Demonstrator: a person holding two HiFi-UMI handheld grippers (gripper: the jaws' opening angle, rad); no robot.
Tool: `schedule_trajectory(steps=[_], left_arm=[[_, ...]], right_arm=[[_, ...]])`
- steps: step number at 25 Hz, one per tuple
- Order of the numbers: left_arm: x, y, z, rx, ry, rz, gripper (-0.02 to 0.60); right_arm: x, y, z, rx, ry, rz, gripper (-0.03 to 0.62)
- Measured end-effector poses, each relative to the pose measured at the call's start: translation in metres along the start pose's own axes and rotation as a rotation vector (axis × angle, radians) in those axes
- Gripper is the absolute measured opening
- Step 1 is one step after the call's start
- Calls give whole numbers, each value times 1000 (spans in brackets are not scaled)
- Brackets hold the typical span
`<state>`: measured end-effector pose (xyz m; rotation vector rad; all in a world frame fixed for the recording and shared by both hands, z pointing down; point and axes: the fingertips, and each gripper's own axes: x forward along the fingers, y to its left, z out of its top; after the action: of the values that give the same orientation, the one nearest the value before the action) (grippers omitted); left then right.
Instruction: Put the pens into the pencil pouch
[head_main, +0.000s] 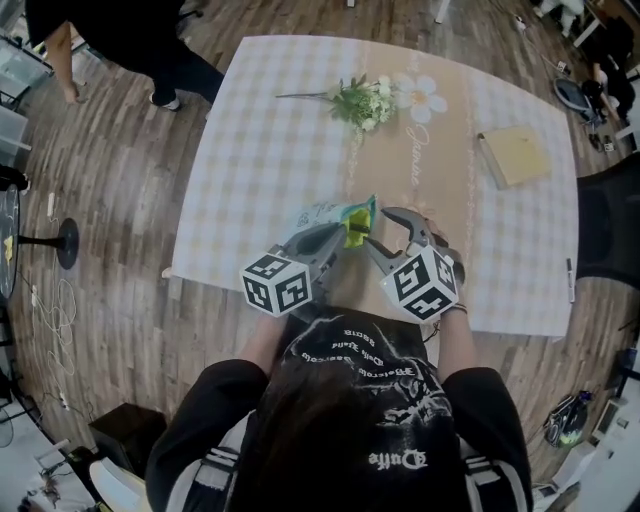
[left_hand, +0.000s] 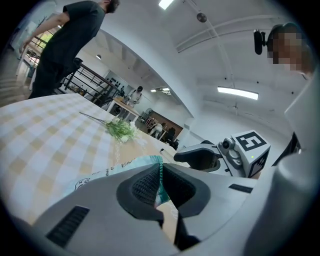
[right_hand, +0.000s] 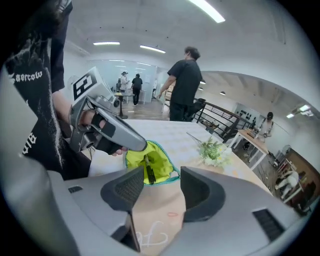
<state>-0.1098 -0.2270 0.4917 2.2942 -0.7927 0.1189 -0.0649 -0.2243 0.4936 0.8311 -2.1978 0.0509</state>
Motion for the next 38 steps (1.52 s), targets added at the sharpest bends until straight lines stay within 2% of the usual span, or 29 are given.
schedule_trajectory(steps=[4,7,13,18,25,31,38], left_arm=[[3,1,2,7,2,9,32],[9,3,3,11,-6,28,32],[24,-3,5,3,-24,85,32],[37,-16,1,34,-22,180,33],[53,-27,-8,21,-54,313,33],[63,-28,-17,17,-94,412,33],[73,-30,-17,8,-131,512,34]], right_arm=[[-33,-20,-16,133,-57,-106,232],[-59,-40,-49,257,-71,-183,229],[-140,-86,-145,460,-52,-373,209],[-215,-116,-239,538,38,-483,209],[-301,-149,-367,637,150,-569,198],[-350,-177,-450,683,226,-628,196],[-374,-204,-538,737,312,-610,183]])
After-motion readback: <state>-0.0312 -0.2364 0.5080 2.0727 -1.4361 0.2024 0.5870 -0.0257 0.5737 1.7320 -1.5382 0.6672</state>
